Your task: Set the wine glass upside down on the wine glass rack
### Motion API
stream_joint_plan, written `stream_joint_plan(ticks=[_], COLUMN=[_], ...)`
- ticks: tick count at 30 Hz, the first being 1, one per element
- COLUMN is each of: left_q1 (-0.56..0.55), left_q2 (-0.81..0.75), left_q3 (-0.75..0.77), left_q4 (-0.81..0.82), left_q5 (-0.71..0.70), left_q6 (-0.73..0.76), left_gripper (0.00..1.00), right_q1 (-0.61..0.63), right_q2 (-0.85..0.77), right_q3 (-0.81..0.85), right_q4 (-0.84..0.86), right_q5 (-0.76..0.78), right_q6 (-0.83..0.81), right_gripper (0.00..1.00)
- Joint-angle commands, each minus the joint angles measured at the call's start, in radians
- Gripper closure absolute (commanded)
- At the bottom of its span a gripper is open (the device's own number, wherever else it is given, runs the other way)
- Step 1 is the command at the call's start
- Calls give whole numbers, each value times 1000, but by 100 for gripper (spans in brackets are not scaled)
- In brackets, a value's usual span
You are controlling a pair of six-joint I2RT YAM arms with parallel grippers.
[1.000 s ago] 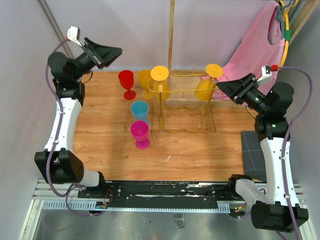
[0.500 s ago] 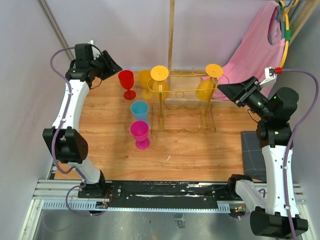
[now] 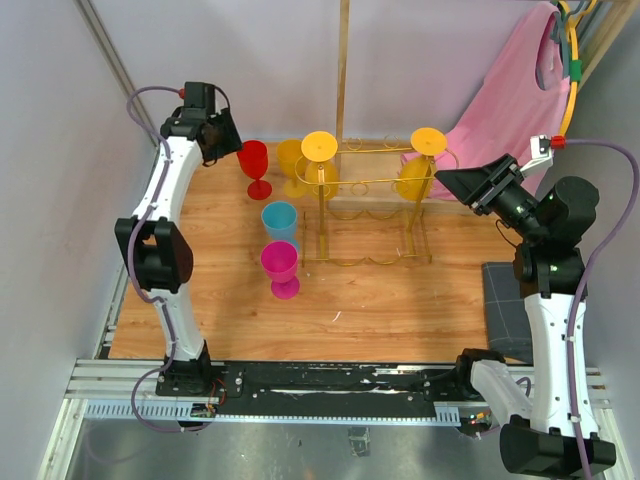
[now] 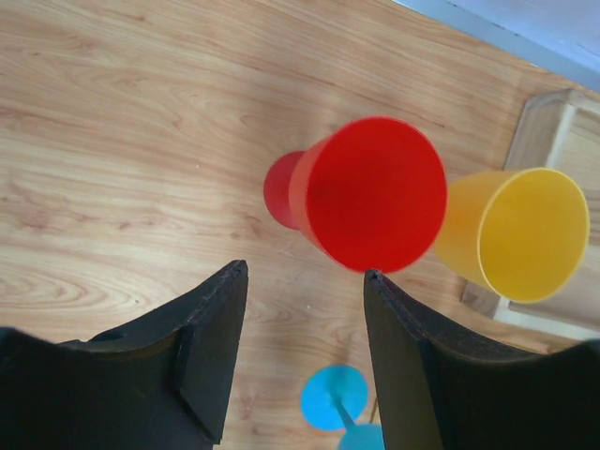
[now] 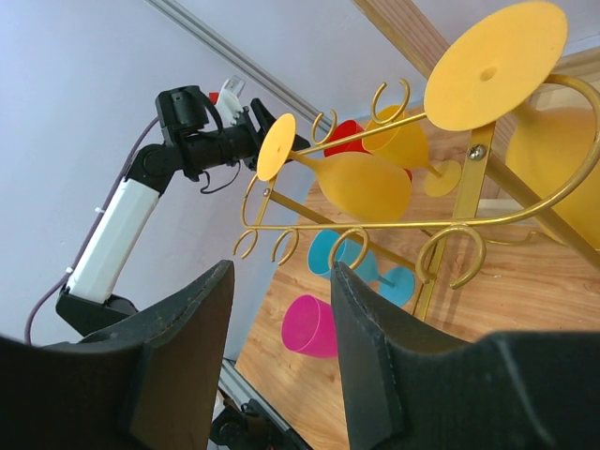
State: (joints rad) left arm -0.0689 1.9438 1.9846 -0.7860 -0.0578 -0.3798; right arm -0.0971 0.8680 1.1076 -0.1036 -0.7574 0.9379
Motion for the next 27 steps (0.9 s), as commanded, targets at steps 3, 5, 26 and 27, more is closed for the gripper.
stream_joint_plan(ticks=[3, 5, 26, 27], left_q1=[-12, -14, -67, -68], left_q2=[72, 90, 201, 202], left_q3=[89, 105, 141, 138], left_q4=[-15, -14, -13, -13], left_q5=[-94, -97, -189, -193], left_q6=[20, 17, 40, 40], left_gripper=[44, 44, 48, 51], right_q1=[-2, -1, -1, -1], right_q2=[-12, -11, -10, -11], right_q3=[3, 2, 3, 5], right_q4=[1, -2, -16, -16], right_q5=[6, 5, 10, 10], right_q6=[-17, -19, -21, -21], right_gripper=[53, 53, 53, 53])
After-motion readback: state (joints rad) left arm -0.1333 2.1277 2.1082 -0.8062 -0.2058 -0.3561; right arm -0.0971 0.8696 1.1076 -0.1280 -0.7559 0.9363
